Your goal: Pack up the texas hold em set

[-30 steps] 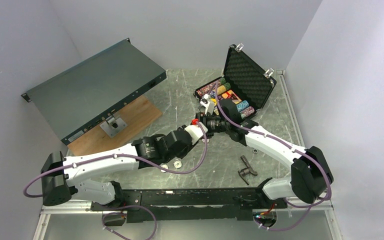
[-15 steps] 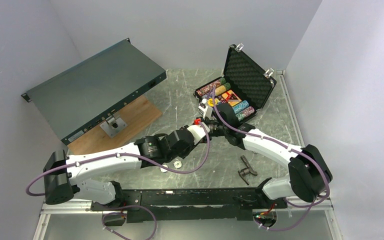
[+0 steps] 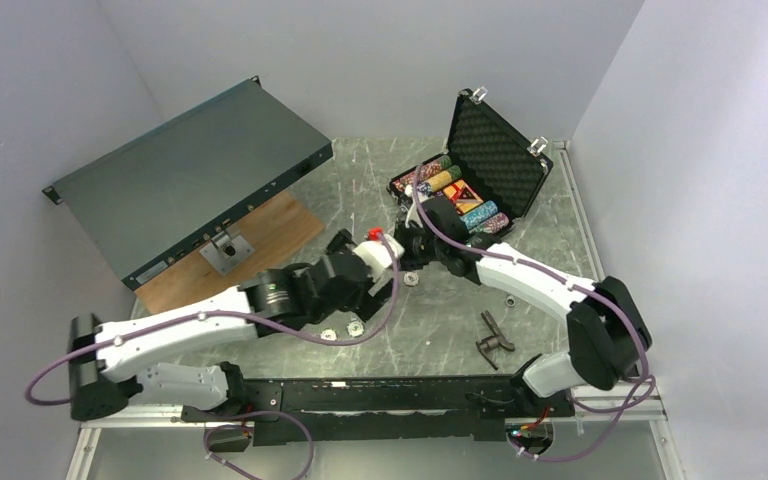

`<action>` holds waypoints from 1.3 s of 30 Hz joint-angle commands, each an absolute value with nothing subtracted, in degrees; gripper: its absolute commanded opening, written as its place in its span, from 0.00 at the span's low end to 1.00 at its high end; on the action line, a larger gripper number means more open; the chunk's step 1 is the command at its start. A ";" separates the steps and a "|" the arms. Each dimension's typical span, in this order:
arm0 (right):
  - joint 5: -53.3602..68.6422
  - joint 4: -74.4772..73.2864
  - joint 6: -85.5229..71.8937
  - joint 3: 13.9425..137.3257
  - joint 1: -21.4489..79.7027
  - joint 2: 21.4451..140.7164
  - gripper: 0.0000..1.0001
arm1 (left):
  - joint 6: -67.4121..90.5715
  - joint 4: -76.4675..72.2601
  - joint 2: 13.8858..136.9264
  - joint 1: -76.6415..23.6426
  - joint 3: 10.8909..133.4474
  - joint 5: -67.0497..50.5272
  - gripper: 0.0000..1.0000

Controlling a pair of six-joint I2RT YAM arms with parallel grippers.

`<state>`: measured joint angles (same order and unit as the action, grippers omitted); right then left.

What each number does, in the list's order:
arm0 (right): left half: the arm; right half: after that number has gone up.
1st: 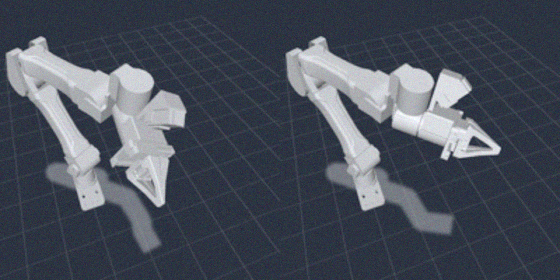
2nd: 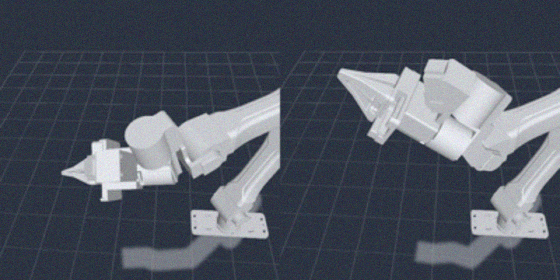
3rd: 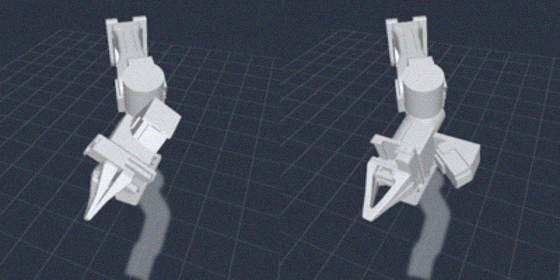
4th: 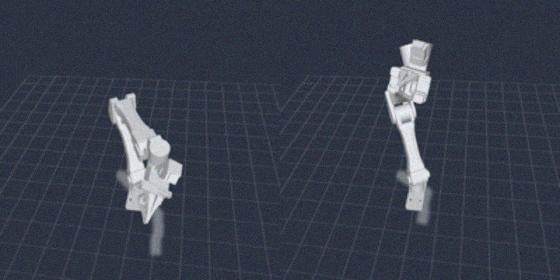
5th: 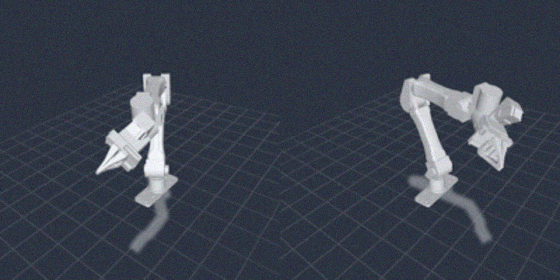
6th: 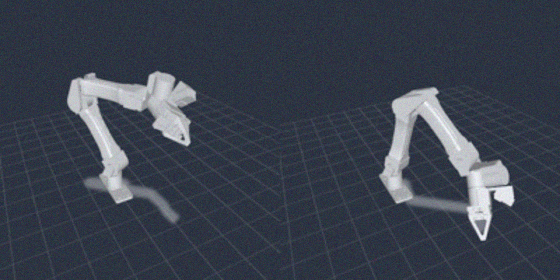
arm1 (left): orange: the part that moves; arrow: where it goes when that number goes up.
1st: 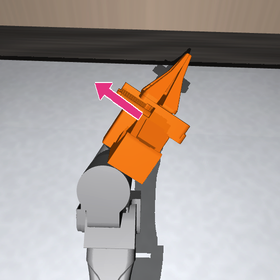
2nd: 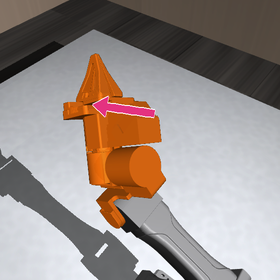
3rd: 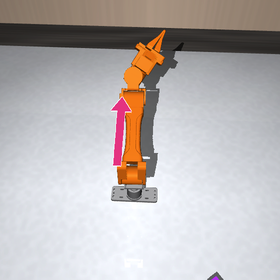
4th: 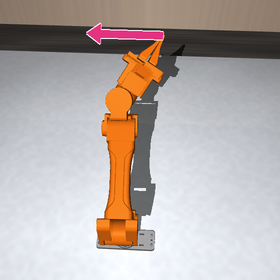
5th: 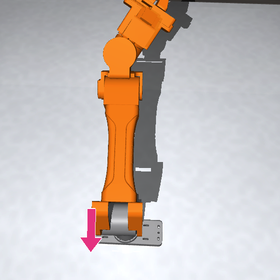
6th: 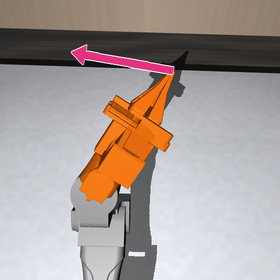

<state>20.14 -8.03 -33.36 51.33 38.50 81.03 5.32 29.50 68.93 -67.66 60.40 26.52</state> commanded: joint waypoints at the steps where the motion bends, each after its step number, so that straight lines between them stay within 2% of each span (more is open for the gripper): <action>1: -1.25 -14.92 -25.14 61.55 37.38 85.23 0.00 | 5.29 34.54 59.72 -65.32 64.43 27.88 0.99; 3: -9.02 -17.37 -21.44 66.41 37.28 88.21 0.00 | 3.62 36.72 56.65 -63.34 64.80 24.04 0.99; 6: -19.79 -19.37 -15.32 73.60 37.18 93.77 0.00 | 1.57 40.78 52.87 -62.69 65.13 25.12 0.99; 10: -26.43 -20.15 -7.59 83.85 35.76 102.29 0.00 | -1.58 37.20 46.90 -62.45 59.61 28.50 0.99; 16: -22.95 -23.22 0.23 98.47 32.21 114.78 0.00 | -0.41 31.80 40.82 -62.23 53.23 26.52 0.99; 28: -18.42 -25.87 7.18 115.20 29.66 129.58 0.00 | -1.92 32.44 44.12 -62.14 52.61 24.07 0.99; 39: -15.71 -27.02 8.00 116.93 29.56 132.09 0.00 | -1.75 32.44 44.86 -61.24 52.66 23.25 0.99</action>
<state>-17.17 -26.85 6.70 114.83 29.69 131.61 -1.13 34.50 44.75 -62.00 52.60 24.75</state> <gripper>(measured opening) 0.026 0.994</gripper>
